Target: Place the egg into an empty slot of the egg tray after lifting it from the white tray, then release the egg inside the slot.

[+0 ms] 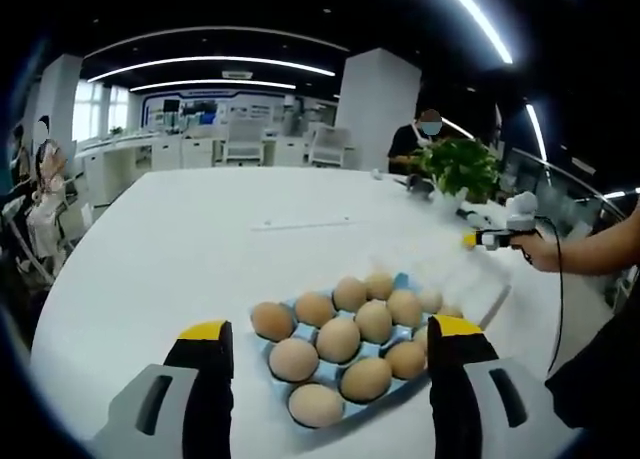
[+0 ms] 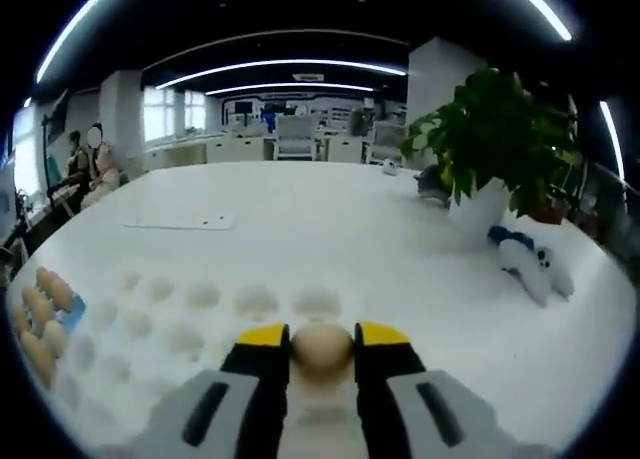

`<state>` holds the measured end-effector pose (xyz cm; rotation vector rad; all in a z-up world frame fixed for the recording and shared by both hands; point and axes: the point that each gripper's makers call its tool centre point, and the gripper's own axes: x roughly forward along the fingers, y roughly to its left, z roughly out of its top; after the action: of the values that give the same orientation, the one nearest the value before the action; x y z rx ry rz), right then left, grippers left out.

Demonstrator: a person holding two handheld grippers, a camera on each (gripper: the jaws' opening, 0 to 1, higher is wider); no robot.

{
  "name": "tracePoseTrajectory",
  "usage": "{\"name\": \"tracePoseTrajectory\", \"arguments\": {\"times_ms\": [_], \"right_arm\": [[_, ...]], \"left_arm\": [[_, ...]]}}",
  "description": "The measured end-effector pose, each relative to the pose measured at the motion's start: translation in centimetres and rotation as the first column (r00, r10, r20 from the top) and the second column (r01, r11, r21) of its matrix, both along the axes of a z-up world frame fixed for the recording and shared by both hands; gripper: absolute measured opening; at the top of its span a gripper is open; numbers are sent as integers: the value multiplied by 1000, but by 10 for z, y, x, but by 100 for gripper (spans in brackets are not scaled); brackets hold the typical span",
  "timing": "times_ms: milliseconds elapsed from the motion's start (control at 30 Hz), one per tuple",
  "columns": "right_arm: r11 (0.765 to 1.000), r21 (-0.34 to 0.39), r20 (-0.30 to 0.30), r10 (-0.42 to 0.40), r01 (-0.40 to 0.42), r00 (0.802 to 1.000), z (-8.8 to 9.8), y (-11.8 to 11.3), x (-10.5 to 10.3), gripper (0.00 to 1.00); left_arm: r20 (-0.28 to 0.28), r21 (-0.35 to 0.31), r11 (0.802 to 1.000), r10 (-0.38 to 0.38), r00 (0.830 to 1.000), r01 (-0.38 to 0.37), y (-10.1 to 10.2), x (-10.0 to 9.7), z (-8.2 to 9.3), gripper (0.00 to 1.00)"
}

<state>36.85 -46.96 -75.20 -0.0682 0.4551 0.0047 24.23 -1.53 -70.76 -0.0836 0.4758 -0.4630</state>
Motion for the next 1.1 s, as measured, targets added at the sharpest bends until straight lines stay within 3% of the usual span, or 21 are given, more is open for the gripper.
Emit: {"name": "tracePoseTrajectory", "arguments": {"times_ms": [167,367,467,600,1033,1100], "right_arm": [[998,57,42,34,-36,999,17,20,0,25],[980,147,65,126,-135,990,28,78,-8,25],[962,155,64,219,-226,974,30,114,-9,25],[937,204,60,277,-284,959,30,152,-11,25],[859,250,39,452,-447,891,20,233,-18,24],[857,248,37,459,-453,888,18,238,-18,24]], "left_arm": [[-1,-4,1000,-9,1000,9,-2,0,-1,79],[1,-8,1000,-8,1000,8,-2,1,-1,79],[1,-7,1000,-11,1000,11,-3,0,-1,79],[1,-7,1000,-9,1000,9,-2,0,-1,79],[-3,-11,1000,1,1000,-1,1,-2,-3,79],[-4,-9,1000,1,1000,-1,1,-2,-4,79]]}}
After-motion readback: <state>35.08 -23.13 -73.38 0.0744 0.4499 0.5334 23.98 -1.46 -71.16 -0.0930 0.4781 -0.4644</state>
